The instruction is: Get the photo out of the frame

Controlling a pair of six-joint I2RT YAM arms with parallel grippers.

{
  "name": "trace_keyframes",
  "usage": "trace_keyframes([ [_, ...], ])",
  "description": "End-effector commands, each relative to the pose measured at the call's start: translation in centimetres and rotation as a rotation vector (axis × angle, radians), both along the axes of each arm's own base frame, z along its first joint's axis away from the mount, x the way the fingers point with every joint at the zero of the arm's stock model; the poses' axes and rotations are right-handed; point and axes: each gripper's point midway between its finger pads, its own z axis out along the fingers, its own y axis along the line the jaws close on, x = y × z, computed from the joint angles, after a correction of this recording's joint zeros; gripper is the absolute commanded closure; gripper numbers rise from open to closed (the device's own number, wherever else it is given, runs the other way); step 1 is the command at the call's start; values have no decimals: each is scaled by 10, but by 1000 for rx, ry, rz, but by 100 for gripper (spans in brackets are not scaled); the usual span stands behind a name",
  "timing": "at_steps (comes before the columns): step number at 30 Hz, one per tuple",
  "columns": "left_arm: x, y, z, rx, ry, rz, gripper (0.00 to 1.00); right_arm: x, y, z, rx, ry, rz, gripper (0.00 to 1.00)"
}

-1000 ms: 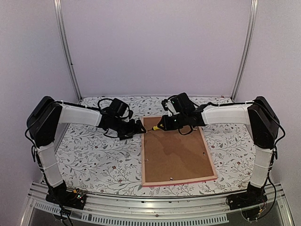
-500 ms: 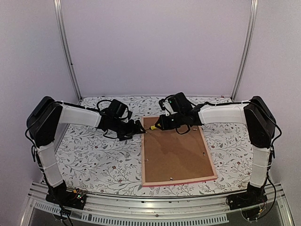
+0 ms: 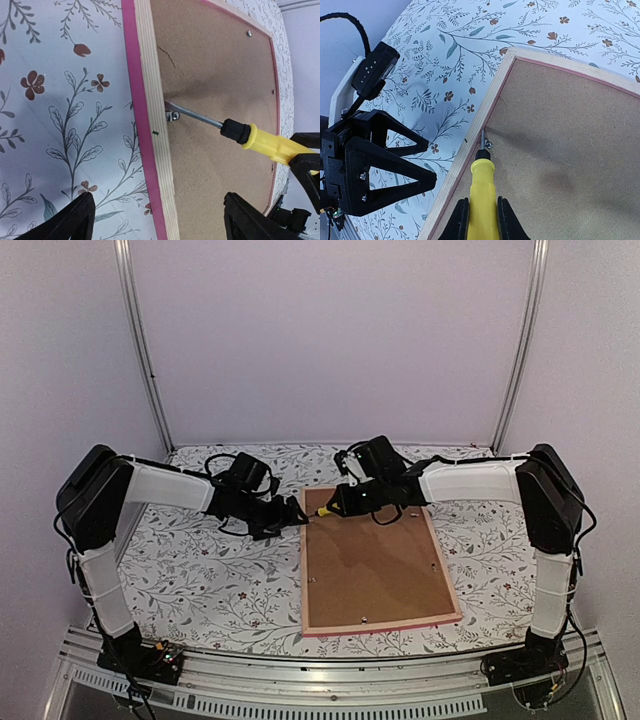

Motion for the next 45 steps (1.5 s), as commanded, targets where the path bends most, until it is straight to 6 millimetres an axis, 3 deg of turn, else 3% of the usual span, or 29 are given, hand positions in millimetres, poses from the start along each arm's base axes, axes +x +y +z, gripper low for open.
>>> trace_keyframes([
  [1, 5, 5, 8, -21, -19, 16, 9, -11, 6, -9, -25, 28, 38, 100],
  [45, 8, 7, 3, -17, -5, 26, 9, -49, -21, -12, -73, 75, 46, 100],
])
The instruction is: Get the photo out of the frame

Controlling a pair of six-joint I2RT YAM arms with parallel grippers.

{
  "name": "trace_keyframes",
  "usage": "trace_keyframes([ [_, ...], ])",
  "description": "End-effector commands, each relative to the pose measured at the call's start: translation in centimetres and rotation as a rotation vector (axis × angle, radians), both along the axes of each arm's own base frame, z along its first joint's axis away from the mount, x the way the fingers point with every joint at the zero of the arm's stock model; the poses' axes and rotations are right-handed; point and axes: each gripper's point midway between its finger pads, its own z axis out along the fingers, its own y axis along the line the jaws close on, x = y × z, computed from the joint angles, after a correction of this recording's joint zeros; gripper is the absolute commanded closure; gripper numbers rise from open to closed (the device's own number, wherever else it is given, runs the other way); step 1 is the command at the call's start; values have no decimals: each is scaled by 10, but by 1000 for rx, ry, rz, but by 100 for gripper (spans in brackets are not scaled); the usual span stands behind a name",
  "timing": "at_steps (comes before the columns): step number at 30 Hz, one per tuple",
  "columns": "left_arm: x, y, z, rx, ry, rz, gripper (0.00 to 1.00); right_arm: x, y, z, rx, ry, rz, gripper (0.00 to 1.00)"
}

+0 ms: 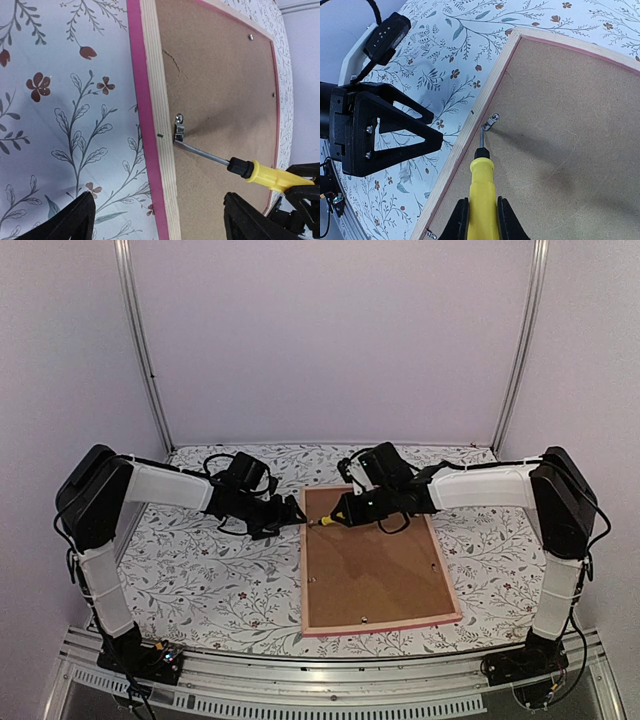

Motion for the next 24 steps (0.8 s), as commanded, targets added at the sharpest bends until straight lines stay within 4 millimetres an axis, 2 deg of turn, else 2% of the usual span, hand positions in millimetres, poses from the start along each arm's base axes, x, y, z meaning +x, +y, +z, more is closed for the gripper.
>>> trace_keyframes([
  [1, 5, 4, 3, -13, -10, 17, 9, -23, -11, -10, -52, 58, 23, 100],
  [15, 8, 1, 4, -20, -6, 18, 10, -57, -7, -13, -68, 93, 106, 100],
  [24, 7, 2, 2, -20, -4, 21, 10, -81, -11, -14, -100, 116, 130, 100],
])
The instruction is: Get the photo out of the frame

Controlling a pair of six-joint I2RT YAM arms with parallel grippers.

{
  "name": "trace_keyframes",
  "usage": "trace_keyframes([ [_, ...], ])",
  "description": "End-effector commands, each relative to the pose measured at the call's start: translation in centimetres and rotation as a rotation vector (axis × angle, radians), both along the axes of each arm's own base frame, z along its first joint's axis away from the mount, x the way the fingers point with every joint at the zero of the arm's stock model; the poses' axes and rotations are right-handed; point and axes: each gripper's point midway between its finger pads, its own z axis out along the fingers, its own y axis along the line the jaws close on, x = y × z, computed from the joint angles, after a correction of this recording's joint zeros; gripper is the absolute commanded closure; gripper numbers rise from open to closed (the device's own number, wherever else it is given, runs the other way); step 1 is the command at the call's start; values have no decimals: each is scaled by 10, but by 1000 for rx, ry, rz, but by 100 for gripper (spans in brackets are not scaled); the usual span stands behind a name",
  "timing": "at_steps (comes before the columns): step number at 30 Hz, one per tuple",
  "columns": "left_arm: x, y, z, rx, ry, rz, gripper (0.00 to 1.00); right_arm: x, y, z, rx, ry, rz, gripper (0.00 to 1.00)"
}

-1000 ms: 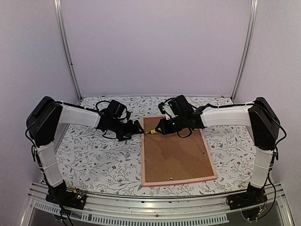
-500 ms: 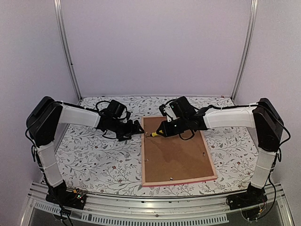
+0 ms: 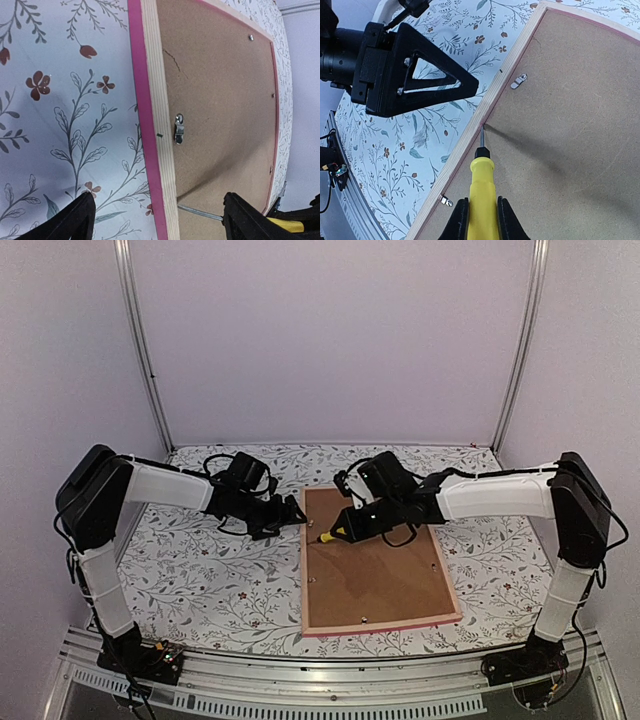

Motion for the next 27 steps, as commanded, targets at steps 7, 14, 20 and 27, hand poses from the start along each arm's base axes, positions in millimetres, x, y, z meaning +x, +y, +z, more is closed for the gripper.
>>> trace_keyframes([
  [7, 7, 3, -2, -15, -6, 19, 9, -57, -15, -18, -109, 105, 80, 100],
  [14, 7, 2, -4, -19, -5, 18, 9, -73, -18, -17, -127, 125, 109, 100],
  [20, 5, 4, -5, -15, -6, 21, 10, -90, -18, -21, -163, 139, 144, 100],
  [27, 3, 6, -9, -11, -3, 23, 10, -105, -23, -26, -206, 161, 171, 100],
])
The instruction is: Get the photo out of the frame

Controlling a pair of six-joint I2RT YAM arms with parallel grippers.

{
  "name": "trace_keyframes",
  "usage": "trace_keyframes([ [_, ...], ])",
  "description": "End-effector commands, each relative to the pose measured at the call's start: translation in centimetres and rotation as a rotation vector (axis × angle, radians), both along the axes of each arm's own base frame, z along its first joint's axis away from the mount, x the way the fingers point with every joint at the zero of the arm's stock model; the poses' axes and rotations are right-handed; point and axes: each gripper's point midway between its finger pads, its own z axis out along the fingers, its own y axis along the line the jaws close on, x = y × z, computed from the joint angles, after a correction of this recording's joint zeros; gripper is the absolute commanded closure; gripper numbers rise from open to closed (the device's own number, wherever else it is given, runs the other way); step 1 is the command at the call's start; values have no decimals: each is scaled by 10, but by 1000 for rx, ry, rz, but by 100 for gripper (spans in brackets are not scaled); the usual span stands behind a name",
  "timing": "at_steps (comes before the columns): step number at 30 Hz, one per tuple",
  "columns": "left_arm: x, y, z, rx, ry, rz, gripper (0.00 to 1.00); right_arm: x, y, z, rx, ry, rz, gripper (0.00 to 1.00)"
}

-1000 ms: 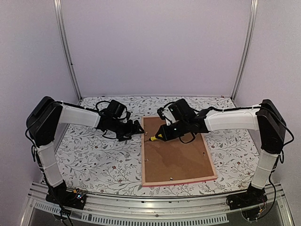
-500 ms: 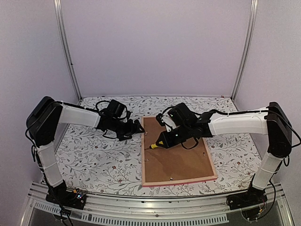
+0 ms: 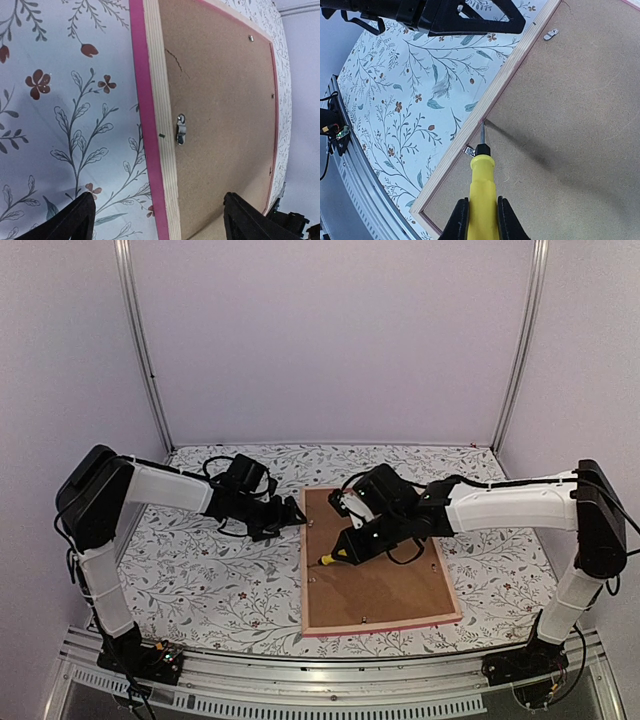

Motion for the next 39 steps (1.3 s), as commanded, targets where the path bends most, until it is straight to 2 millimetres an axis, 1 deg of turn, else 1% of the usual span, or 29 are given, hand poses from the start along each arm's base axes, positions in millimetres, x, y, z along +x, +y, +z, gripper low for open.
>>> trace_keyframes([
  [1, 3, 6, -6, -3, 2, 16, 10, -43, -21, -28, -130, 118, 76, 100],
  [5, 4, 5, -7, -5, 1, 14, 9, -49, -24, -28, -148, 122, 83, 100],
  [12, 3, 5, -9, -6, 5, 14, 9, -62, -23, -28, -168, 132, 119, 100],
  [20, 3, 6, -11, -9, 8, 15, 10, -69, -25, -27, -190, 141, 140, 100],
  [39, 3, 6, -14, -11, 13, 16, 10, -76, -25, -21, -211, 145, 170, 100],
])
